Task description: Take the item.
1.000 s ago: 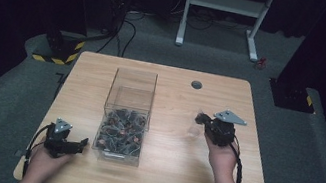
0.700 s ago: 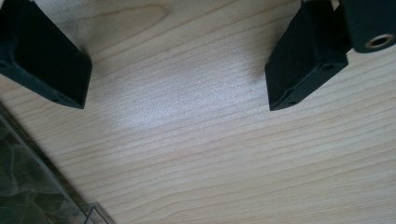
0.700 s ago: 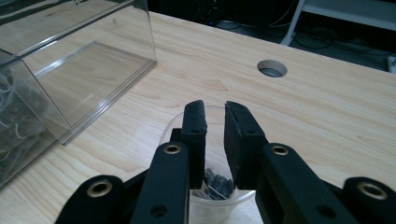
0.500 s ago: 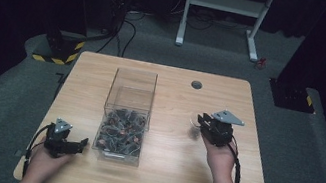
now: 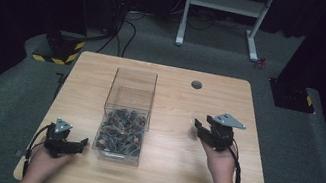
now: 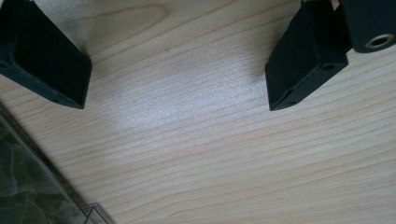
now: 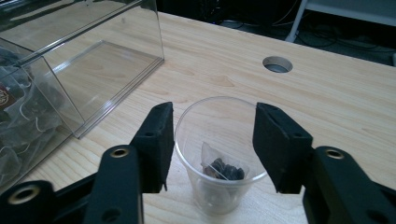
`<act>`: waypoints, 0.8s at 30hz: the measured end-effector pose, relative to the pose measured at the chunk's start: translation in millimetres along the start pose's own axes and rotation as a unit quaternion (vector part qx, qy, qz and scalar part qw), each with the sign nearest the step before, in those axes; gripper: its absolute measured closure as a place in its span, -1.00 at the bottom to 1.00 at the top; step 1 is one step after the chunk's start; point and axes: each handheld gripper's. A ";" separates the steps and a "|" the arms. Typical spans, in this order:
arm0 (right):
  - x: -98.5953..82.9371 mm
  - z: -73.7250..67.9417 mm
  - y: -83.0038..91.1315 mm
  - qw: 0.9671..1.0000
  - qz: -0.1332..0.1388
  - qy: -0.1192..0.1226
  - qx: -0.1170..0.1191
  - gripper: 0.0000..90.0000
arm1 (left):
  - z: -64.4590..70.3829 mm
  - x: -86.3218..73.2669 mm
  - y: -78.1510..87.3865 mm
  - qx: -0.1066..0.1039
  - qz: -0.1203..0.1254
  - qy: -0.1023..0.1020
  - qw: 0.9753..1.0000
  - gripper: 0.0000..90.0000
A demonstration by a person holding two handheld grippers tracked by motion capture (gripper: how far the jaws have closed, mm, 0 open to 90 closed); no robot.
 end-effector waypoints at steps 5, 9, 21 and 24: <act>-3.5 2.2 5.2 1.000 0.001 -0.005 -0.004 -0.10 | 0.0 0.0 0.0 0.000 0.000 0.000 1.000 -0.84; -6.5 3.4 9.9 1.000 0.003 -0.009 -0.005 -0.19 | 0.0 0.0 0.0 0.000 0.000 0.000 1.000 -0.84; -26.3 4.9 24.2 1.000 0.001 -0.010 -0.022 -0.34 | 0.0 0.0 0.0 0.000 0.000 0.000 1.000 -0.84; -34.8 5.0 27.0 1.000 -0.004 -0.009 -0.027 -0.37 | 0.1 0.0 0.0 0.000 0.000 0.000 1.000 -0.84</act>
Point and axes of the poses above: each handheld gripper's, and its own axes: y roughly backward along the jaws, x roughly out of its top, z roughly to its right, and after that the axes turned 14 degrees about -x, right-handed
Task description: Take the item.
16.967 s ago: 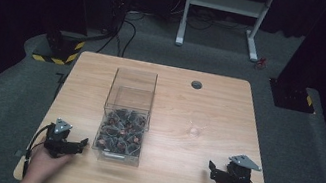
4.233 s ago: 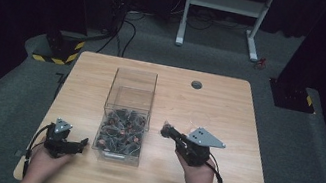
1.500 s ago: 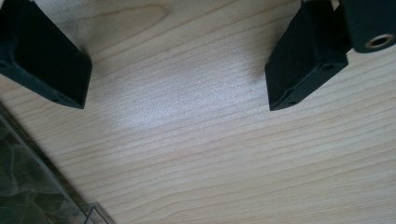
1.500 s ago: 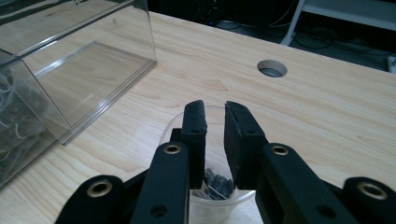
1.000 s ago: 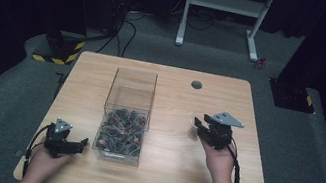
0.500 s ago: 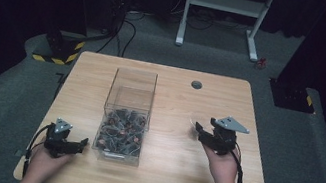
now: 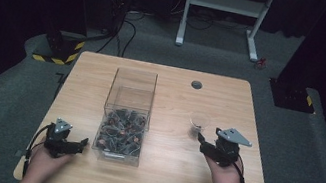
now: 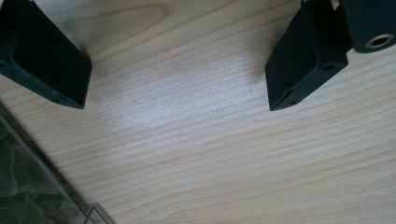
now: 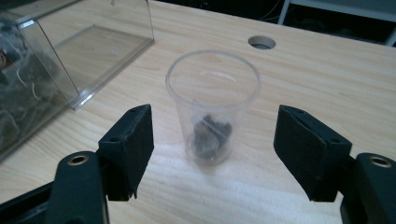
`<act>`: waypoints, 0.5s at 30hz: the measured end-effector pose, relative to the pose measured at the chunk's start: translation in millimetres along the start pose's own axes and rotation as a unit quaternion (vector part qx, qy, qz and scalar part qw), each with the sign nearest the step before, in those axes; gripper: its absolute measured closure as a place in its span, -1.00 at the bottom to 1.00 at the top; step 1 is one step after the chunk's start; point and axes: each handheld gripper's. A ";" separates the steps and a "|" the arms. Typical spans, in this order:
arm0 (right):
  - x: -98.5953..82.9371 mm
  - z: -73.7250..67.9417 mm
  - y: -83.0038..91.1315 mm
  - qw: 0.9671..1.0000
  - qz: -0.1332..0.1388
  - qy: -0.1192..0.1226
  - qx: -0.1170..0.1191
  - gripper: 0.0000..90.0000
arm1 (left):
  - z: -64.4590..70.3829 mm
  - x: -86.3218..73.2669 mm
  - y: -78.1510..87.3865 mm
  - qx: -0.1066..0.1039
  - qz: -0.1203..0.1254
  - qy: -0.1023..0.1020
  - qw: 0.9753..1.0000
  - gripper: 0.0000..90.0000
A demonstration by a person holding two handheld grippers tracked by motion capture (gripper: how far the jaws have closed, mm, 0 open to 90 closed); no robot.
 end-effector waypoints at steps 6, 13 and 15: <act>-20.3 2.3 3.8 1.000 -0.015 0.003 -0.007 -0.39 | -0.1 0.0 0.0 0.000 0.000 0.000 1.000 -0.84; -46.1 4.6 5.3 0.999 -0.041 0.008 -0.014 -0.41 | -0.1 0.0 0.0 0.000 0.000 0.000 1.000 -0.84; -53.4 6.5 6.0 0.999 -0.047 0.009 -0.017 -0.41 | 0.0 0.0 0.0 0.000 0.000 0.000 1.000 -0.84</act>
Point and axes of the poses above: each handheld gripper's, and its own axes: y roughly backward along the jaws, x roughly out of its top, z roughly to its right, and after that the axes turned 14 degrees about -x, right-handed
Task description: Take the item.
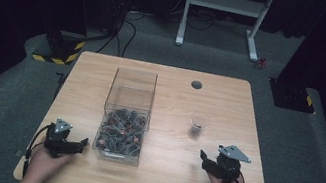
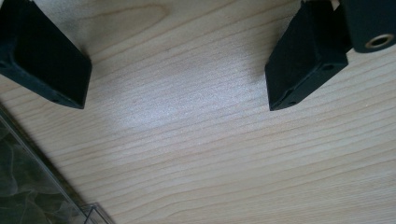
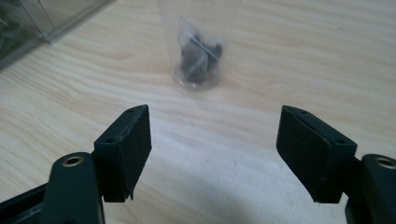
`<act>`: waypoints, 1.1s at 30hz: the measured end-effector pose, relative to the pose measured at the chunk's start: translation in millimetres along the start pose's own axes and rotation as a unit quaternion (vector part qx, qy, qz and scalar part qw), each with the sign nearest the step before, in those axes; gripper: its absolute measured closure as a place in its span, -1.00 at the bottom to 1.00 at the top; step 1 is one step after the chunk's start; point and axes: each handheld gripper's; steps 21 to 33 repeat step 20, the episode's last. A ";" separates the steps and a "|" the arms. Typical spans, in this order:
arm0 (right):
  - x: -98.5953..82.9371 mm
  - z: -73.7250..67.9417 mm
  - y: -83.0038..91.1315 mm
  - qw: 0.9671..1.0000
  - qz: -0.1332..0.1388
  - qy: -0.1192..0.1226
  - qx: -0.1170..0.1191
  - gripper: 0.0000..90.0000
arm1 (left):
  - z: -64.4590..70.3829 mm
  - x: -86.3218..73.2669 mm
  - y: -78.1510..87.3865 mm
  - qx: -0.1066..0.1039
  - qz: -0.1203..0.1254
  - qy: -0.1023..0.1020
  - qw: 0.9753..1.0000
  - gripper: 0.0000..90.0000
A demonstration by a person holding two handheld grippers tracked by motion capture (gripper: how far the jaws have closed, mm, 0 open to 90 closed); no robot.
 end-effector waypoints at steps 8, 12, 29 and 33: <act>-27.7 4.1 0.6 0.999 -0.033 -0.008 -0.009 -0.40 | 0.0 0.0 0.0 0.000 0.000 0.000 1.000 -0.84; -35.5 4.9 -1.4 0.999 -0.053 -0.007 -0.012 -0.41 | -0.1 0.0 0.0 0.000 0.000 -0.001 1.000 -0.84; -34.7 4.3 -3.7 0.997 -0.069 -0.015 -0.018 -0.49 | 0.2 -0.1 -0.3 0.000 0.002 0.001 1.000 -0.84; -34.7 4.3 -3.7 0.997 -0.069 -0.015 -0.018 -0.49 | 0.2 -0.1 -0.3 0.000 0.002 0.001 1.000 -0.84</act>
Point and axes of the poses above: each handheld gripper's, and its own axes: y roughly backward along the jaws, x roughly out of its top, z roughly to its right, and after that the axes turned 14 degrees about -x, right-handed
